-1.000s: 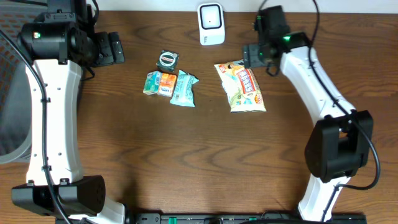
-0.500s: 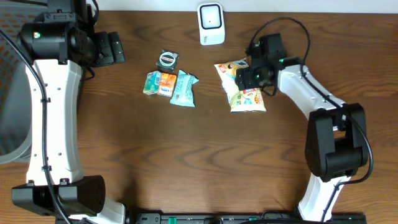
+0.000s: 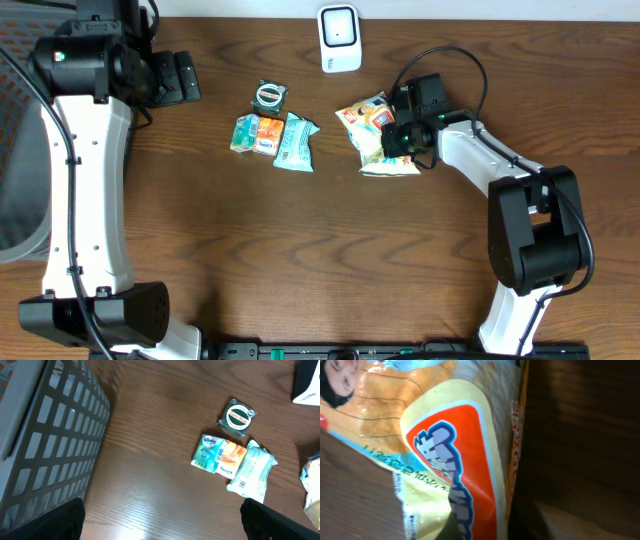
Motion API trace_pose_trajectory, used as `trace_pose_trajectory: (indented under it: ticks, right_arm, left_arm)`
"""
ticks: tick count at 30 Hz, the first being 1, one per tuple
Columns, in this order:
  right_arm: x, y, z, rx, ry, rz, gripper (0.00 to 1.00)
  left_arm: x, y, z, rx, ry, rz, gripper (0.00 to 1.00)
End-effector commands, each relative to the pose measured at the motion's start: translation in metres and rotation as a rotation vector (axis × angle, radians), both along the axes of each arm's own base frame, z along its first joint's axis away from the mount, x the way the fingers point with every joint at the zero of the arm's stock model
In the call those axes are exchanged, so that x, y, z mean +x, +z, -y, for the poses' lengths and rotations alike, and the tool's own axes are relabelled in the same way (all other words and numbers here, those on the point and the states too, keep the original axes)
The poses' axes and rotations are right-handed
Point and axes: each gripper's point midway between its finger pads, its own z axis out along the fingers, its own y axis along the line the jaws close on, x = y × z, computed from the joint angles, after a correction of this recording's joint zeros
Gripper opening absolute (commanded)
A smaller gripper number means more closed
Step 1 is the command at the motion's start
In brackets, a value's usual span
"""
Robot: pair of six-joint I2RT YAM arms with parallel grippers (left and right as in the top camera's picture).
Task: Scan the item barcode
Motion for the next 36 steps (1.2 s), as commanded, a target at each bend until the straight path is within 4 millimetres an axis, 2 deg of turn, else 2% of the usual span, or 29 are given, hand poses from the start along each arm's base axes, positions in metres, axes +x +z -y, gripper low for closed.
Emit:
trace_pose_trajectory:
  ticks: [1,5,8,11,15,19,22,25,28,32,36]
  right_arm:
    - [0.003,0.001,-0.001,0.019,-0.077,-0.021,0.01]
    - [0.023,0.042,-0.006,0.063,-0.105,0.066,0.01]
    - [0.041,0.086,-0.010,0.100,-0.102,0.184,0.01]
    - [0.065,0.139,-0.017,0.160,-0.097,0.370,0.01]
    - [0.094,0.193,-0.028,0.237,-0.086,0.607,0.01]
    - [0.119,0.225,-0.029,0.296,-0.181,0.779,0.01]
    - [0.130,0.246,-0.035,0.348,-0.223,0.890,0.01]
    - [0.143,0.254,-0.047,0.352,-0.233,0.940,0.01]
    - [0.161,0.250,-0.065,0.297,-0.176,0.951,0.01]
    - [0.189,0.231,-0.080,0.212,-0.122,0.927,0.01]
    - [0.208,0.203,-0.076,0.149,-0.165,0.880,0.01]
  left_arm:
    - [0.000,-0.003,-0.004,0.010,0.020,-0.008,0.98]
    - [0.000,-0.003,-0.004,0.010,0.020,-0.008,0.98]
    - [0.000,-0.003,-0.004,0.010,0.019,-0.008,0.97]
    - [0.000,-0.003,-0.004,0.010,0.020,-0.008,0.98]
    - [0.000,-0.003,-0.004,0.010,0.019,-0.008,0.98]
    - [0.000,-0.003,-0.004,0.010,0.020,-0.008,0.98]
    - [0.000,-0.003,-0.004,0.010,0.019,-0.008,0.98]
    - [0.000,-0.003,-0.004,0.010,0.020,-0.008,0.98]
    - [0.000,-0.003,-0.004,0.010,0.020,-0.008,0.98]
    - [0.000,-0.003,-0.004,0.010,0.019,-0.008,0.98]
    - [0.000,-0.003,-0.004,0.010,0.019,-0.008,0.98]
